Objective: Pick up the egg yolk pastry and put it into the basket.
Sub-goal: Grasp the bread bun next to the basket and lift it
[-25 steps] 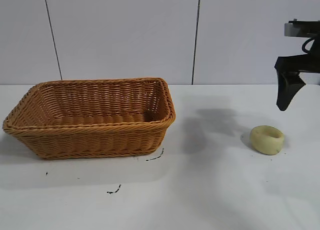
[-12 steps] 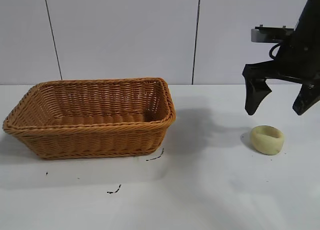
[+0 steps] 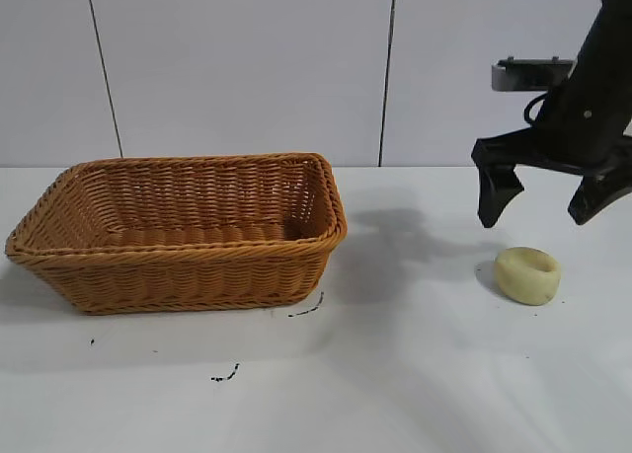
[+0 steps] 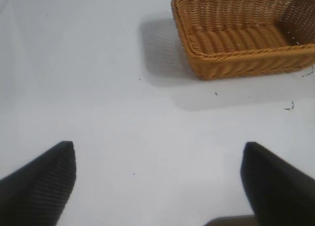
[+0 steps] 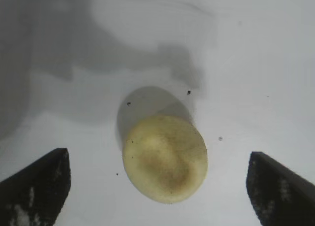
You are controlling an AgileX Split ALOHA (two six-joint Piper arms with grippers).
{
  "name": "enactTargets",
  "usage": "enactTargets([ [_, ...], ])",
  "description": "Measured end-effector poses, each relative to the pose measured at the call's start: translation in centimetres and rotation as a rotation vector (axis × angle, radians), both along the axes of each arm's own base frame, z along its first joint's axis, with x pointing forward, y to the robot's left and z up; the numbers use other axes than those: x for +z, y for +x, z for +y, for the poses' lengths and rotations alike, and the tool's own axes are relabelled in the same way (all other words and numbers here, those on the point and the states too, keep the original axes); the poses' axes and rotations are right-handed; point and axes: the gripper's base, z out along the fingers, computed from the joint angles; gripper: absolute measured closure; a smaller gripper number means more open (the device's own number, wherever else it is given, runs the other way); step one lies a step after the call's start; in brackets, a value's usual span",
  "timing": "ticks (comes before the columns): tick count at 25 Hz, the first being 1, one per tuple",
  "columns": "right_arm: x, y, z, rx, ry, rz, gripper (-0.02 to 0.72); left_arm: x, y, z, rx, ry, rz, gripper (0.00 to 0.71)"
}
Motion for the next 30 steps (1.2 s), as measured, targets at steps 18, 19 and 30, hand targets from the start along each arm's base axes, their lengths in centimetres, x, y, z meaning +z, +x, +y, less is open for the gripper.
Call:
enactTargets([
  [18, -1.5, 0.0, -0.1, 0.005, -0.014, 0.032, 0.397, 0.0, 0.0, 0.0, 0.000, 0.000, 0.000, 0.017],
  [19, -1.5, 0.0, -0.1, 0.005, -0.014, 0.032, 0.457, 0.0, 0.0, 0.0, 0.000, 0.000, 0.000, 0.017],
  [30, 5.8, -1.2, -0.2, 0.007, -0.005, -0.057, 0.555, 0.0, 0.0, 0.0, 0.000, 0.000, 0.000, 0.017],
])
